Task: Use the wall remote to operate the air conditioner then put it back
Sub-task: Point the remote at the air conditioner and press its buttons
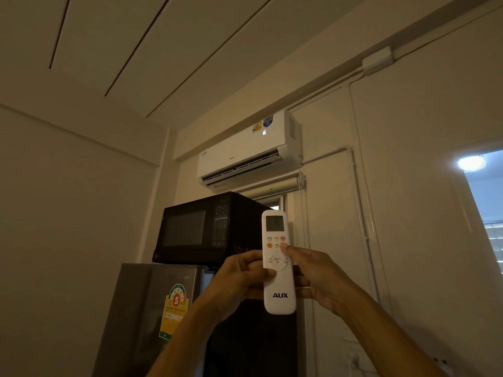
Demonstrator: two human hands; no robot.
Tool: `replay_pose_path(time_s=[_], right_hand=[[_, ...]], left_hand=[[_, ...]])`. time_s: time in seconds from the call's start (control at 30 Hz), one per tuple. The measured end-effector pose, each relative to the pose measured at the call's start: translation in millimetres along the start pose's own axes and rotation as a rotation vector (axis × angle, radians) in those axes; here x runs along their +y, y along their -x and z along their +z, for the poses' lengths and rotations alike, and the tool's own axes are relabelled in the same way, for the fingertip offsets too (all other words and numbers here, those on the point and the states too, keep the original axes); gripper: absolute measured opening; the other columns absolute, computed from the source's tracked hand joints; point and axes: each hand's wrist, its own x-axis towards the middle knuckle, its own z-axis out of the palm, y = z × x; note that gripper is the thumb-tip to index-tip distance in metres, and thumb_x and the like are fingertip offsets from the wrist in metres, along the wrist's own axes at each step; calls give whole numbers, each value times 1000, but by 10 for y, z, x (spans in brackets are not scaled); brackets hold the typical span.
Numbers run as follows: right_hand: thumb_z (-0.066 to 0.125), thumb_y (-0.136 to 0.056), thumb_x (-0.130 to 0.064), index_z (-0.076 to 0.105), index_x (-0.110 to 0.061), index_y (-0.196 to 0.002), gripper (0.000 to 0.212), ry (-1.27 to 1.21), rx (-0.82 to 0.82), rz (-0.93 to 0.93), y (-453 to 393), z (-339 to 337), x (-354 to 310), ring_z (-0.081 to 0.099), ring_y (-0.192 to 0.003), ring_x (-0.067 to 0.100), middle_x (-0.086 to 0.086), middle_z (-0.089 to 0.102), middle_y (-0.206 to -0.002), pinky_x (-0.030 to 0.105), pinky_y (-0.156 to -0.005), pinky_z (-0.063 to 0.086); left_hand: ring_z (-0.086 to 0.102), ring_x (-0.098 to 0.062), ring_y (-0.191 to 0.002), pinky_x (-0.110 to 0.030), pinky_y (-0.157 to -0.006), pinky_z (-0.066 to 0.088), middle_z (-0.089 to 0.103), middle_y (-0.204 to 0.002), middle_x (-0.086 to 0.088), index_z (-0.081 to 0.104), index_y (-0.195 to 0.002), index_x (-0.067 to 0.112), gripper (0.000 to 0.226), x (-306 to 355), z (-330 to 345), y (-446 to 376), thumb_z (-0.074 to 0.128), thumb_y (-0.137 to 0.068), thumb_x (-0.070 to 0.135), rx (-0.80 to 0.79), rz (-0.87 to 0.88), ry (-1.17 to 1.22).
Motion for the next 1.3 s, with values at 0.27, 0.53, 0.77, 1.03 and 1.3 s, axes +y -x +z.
replay_pose_path(time_s=[0.27, 0.53, 0.77, 1.03, 1.3], right_hand=[[57, -86, -34, 60, -21, -101, 19, -2, -1, -4, -16, -13, 26, 69, -85, 27, 10, 68, -97, 40, -66, 58], [56, -87, -34, 59, -22, -105, 22, -17, -28, -12, -16, -29, 55, 70, -89, 28, 12, 69, -102, 40, -68, 58], [55, -88, -28, 57, -17, -115, 29, -36, -125, -19, 3, -68, 96, 70, -90, 26, 13, 68, -108, 34, -64, 59], [58, -84, -4, 57, -21, -109, 30, -78, -256, -37, -6, -116, 160, 71, -92, 23, 11, 65, -112, 35, -70, 60], [59, -83, -3, 56, -21, -107, 30, -67, -258, -46, -14, -90, 201, 71, -88, 21, 10, 66, -109, 33, -67, 60]], left_hand=[[70, -23, -97, -34, -75, 60, 72, -104, -5, 58, -110, 18, 29, -17, 6, -4, 56, -86, 1, 2, 0, 5], [70, -24, -98, -34, -75, 60, 72, -104, -5, 57, -111, 16, 29, -19, -8, -13, 56, -86, 1, -3, 6, 5], [69, -24, -99, -33, -74, 60, 69, -110, -9, 56, -114, 14, 30, -19, -36, -5, 55, -87, 2, -10, 5, 3], [71, -21, -94, -31, -70, 60, 70, -105, -5, 57, -108, 19, 28, -22, -74, 27, 53, -87, 1, -20, 5, 27], [70, -23, -97, -30, -71, 60, 70, -109, -7, 56, -111, 18, 30, -65, -103, 41, 54, -87, 1, -15, -8, 21]])
